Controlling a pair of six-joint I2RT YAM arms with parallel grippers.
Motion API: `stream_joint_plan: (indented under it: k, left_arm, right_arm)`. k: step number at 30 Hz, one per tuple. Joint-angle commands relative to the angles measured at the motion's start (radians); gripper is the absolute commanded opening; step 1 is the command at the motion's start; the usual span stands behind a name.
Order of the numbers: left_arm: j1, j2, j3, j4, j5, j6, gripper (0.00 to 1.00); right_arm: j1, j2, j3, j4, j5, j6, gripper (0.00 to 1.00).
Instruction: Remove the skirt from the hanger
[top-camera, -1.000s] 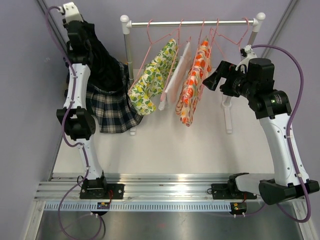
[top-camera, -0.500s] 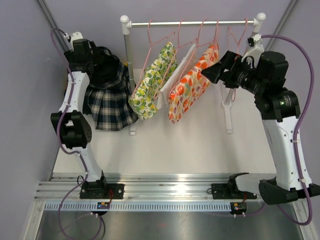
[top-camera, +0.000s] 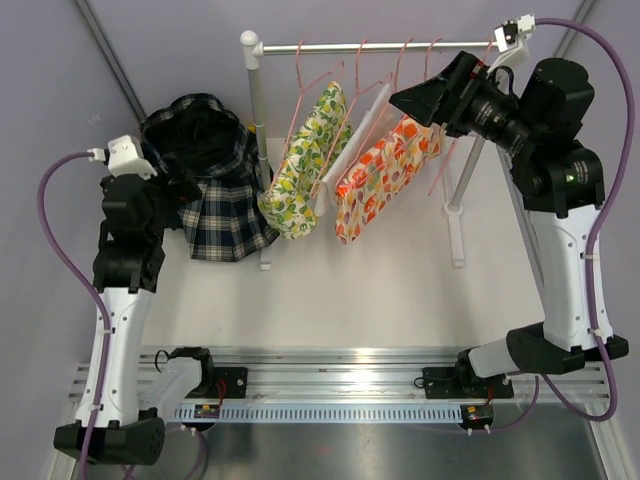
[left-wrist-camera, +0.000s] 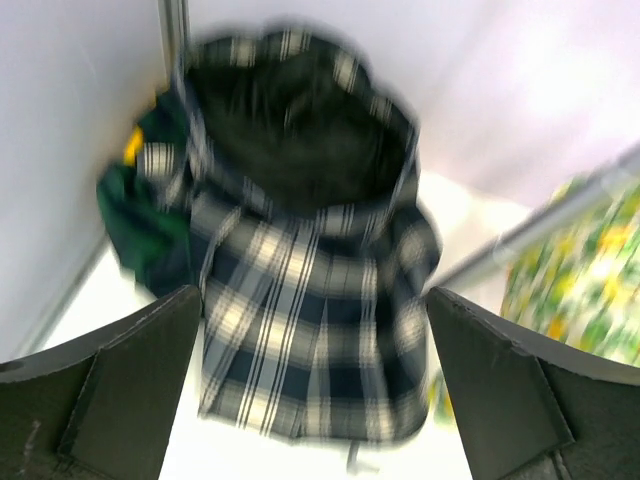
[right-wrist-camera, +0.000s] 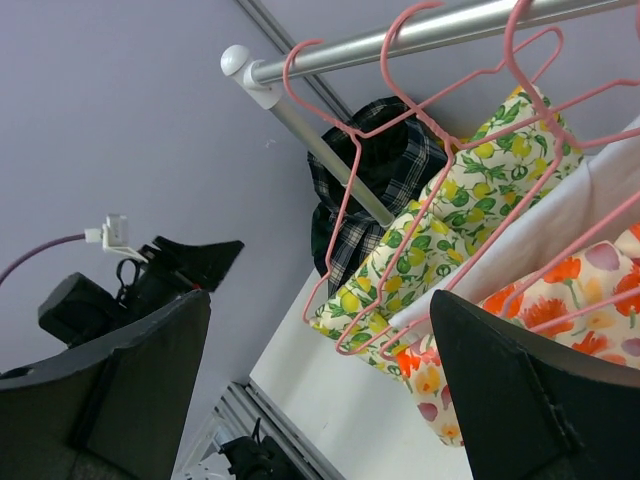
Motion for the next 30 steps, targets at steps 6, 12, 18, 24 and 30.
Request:
stream_joint_plan:
  k: [6,12,18,24,30]
  left_arm:
    - [-0.003,-0.202,-0.169,-0.099,0.082,0.025,0.99]
    - [-0.003,-0.255,-0.198,-0.139,0.083,0.048,0.99]
    - [-0.003,-0.289,-0.241,-0.133,0.086,0.06,0.99]
    - [-0.003,-0.299,-0.294,-0.114,0.083,0.068,0.99]
    - [-0.003,-0.304,-0.314,-0.097,0.088,0.068,0.99]
  right_arm:
    - [0.127,0.159,0.013,0.052,0.045,-0.025,0.97]
    - [0.147,0.224,0.029,0.001,0.157,-0.088,0.94]
    - [0.147,0.185,-0.054,-0.012,0.269,-0.126,0.94]
    - [0.147,0.103,-0.131,0.006,0.274,-0.114,0.95]
    - [0.145,0.058,-0.128,-0.002,0.303,-0.134,0.97]
